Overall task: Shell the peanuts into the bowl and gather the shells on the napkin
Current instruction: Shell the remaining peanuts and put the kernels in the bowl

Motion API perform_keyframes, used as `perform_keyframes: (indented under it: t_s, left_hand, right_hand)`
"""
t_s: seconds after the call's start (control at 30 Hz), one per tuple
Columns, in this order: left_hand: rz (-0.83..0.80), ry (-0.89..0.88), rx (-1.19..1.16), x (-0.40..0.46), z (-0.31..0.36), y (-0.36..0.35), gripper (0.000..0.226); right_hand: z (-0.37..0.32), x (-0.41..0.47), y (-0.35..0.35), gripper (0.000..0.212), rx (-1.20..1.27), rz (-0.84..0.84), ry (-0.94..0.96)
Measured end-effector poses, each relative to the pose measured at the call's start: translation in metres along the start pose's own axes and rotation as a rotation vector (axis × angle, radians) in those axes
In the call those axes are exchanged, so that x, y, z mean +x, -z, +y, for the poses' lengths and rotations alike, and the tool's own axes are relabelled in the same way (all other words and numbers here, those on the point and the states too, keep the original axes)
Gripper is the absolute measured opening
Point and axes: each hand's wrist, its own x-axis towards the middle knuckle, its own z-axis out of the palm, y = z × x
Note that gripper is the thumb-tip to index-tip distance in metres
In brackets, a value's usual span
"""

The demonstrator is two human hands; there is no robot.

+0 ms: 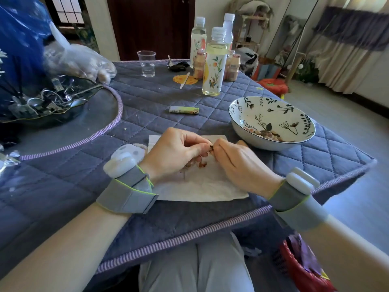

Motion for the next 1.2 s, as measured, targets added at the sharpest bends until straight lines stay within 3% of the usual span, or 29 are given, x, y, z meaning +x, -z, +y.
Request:
perform_keyframes:
  t_s: [0.17,0.53,0.83,1.2]
  left_hand:
    - [-0.067,0.007,0.092,-0.002,-0.002,-0.003,0.011]
    - [-0.046,-0.048,0.277,0.001,-0.004,-0.001,0.01]
    - [-0.019,-0.195,0.452,0.0,-0.008,-0.004,0.013]
    - [-0.062,-0.179,0.473,-0.003,-0.004,-0.001,0.012]
  right_hand:
    - [0.005,-0.01,-0.007,0.025,-0.074,-0.04,0.022]
    - [0.009,-0.009,-0.01,0.028,-0.107,-0.011,0.041]
    - [0.017,-0.01,-0.006,0.03,0.048,0.012,-0.059]
    - [0.012,-0.01,0.0,0.026,0.242,0.037,-0.203]
